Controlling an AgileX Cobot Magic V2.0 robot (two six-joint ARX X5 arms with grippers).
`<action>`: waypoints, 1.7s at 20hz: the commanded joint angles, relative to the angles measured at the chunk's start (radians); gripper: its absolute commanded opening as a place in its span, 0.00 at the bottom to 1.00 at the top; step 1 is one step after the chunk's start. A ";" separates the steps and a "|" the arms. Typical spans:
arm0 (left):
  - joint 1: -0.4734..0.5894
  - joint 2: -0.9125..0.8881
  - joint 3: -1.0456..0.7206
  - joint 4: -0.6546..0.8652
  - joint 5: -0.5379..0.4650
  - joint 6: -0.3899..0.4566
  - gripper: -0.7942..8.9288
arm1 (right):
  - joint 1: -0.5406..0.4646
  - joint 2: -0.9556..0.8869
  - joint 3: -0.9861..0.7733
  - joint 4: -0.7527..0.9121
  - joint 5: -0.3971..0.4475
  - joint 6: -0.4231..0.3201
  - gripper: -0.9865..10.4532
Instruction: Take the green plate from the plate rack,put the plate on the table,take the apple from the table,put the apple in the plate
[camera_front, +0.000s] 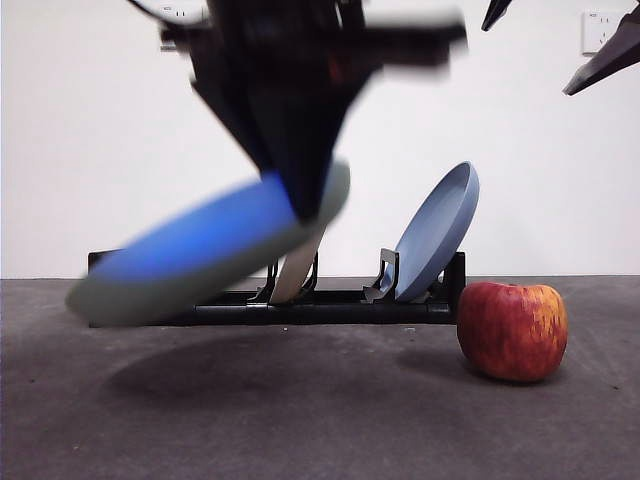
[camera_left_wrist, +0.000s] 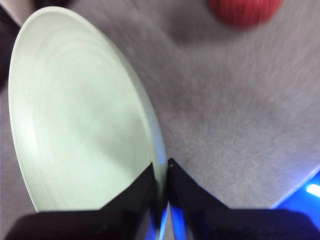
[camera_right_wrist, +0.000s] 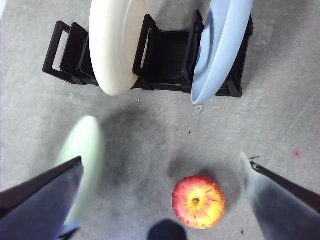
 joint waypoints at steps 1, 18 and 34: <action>-0.003 0.070 -0.007 0.025 -0.013 0.021 0.07 | 0.001 0.002 0.004 -0.002 -0.001 -0.003 0.57; 0.029 0.280 -0.007 0.216 0.085 0.099 0.07 | 0.001 0.002 0.004 -0.025 -0.001 -0.004 0.57; 0.097 0.280 -0.007 0.247 0.262 0.095 0.25 | 0.001 0.002 0.004 -0.043 -0.001 -0.004 0.57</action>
